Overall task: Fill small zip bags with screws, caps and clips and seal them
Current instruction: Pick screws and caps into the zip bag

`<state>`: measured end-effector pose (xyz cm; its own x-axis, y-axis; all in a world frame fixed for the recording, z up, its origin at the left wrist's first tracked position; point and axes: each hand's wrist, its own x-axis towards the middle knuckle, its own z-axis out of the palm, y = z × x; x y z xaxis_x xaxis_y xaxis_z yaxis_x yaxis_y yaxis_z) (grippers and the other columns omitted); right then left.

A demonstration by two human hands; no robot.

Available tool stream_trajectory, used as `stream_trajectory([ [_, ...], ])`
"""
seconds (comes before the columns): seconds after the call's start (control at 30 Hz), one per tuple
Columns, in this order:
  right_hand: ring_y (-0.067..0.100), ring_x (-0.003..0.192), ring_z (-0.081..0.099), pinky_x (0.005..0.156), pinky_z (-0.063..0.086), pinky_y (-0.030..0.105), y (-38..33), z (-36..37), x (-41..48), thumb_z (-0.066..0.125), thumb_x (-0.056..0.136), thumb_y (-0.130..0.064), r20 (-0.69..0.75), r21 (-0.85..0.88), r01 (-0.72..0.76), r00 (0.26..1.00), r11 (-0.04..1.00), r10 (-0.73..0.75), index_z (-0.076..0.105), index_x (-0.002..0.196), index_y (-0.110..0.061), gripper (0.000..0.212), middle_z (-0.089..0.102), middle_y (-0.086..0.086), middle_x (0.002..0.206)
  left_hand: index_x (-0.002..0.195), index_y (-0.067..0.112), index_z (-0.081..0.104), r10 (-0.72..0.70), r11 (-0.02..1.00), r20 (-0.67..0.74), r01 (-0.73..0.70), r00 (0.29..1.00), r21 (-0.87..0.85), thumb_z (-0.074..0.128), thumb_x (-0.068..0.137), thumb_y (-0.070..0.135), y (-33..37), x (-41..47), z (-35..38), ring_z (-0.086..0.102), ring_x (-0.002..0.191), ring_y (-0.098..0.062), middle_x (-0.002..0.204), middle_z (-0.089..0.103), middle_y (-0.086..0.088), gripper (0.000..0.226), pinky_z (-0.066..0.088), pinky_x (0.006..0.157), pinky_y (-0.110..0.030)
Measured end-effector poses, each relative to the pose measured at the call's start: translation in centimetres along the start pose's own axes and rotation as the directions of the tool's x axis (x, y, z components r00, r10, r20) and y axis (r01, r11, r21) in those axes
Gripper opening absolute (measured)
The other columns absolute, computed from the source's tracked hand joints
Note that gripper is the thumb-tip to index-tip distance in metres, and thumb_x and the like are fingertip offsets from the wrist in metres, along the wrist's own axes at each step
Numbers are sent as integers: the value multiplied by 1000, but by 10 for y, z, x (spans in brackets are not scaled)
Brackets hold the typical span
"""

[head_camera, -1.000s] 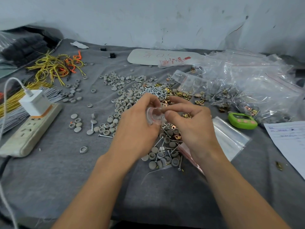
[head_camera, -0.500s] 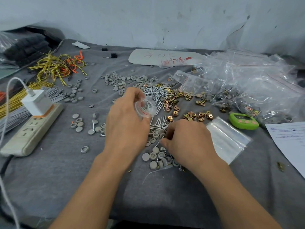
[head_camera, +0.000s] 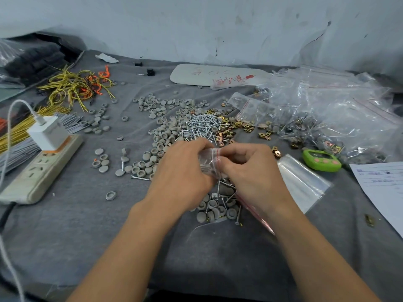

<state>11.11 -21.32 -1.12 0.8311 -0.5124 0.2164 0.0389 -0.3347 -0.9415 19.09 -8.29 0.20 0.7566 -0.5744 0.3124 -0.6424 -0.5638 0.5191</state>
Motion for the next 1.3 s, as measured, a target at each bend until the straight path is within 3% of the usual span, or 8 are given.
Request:
stream_trajectory([
  [0.27, 14, 89, 77, 87, 62, 46, 0, 7, 3, 68, 82, -21, 161, 56, -27, 987, 998, 18, 81, 103, -34, 28, 80, -8, 90, 100, 37, 67, 47, 995, -51, -51, 998, -82, 80, 70, 30, 3, -3, -5, 52, 87, -6, 80, 58, 19, 34, 49, 74, -29],
  [0.43, 8, 77, 76, 73, 59, 26, -6, 0, 4, 72, 78, -10, -120, 97, -22, 992, 995, 34, 84, 83, -30, 23, 79, -10, 78, 97, 37, 68, 11, 996, -149, -24, 989, -85, 85, 71, 31, 3, -4, -9, 48, 88, -13, 76, 46, 29, 31, 48, 99, -43],
  [0.53, 1, 75, 72, 72, 60, 27, -5, -7, 4, 75, 84, -17, -245, -188, -103, 968, 977, 54, 83, 85, -34, 19, 76, -18, 76, 97, 43, 62, -46, 995, -164, 31, 985, -94, 83, 72, 28, 1, -3, -10, 52, 101, -17, 84, 47, 27, 36, 43, 87, -34],
  [0.67, 20, 96, 68, 76, 51, 30, -4, -3, -3, 73, 87, -35, -116, -691, -117, 992, 713, 50, 78, 100, -33, 14, 76, -10, 98, 101, 40, 61, -81, 992, -220, 57, 972, -115, 82, 74, 30, -3, -1, -10, 52, 101, -14, 89, 51, 23, 36, 38, 81, -29],
  [0.8, 27, 102, 66, 78, 50, 32, -6, 0, -2, 76, 86, -33, -44, -777, -95, 994, 623, 95, 74, 108, -34, 22, 74, -4, 104, 103, 41, 58, -99, 988, -227, 70, 969, -135, 81, 76, 31, -3, -2, -11, 49, 95, -10, 88, 49, 23, 37, 33, 77, -26],
  [1.0, -2, 71, 66, 77, 54, 25, -2, -6, 0, 80, 85, -22, -105, -658, -149, 989, 738, 107, 79, 99, -37, 20, 71, -16, 74, 105, 43, 56, -116, 989, -195, 95, 974, -116, 81, 77, 33, -3, -2, -12, 51, 96, -13, 91, 49, 22, 39, 35, 78, -29],
  [1.1, 3, 79, 70, 82, 59, 30, 0, -7, 1, 75, 84, -11, -178, -551, -122, 984, 826, 27, 82, 92, -33, 24, 76, -16, 81, 104, 45, 54, -114, 989, -183, 94, 977, -111, 81, 76, 34, -2, -2, -12, 53, 97, -14, 94, 54, 18, 41, 37, 78, -30],
  [1.3, 1, 68, 72, 64, 56, 20, -10, -4, 3, 78, 80, -8, -220, 33, 56, 974, 998, -47, 82, 86, -27, 20, 78, -13, 78, 107, 46, 52, -79, 996, -121, 72, 990, -54, 82, 76, 35, 1, -2, -6, 50, 93, -10, 93, 52, 18, 44, 34, 70, -25],
])
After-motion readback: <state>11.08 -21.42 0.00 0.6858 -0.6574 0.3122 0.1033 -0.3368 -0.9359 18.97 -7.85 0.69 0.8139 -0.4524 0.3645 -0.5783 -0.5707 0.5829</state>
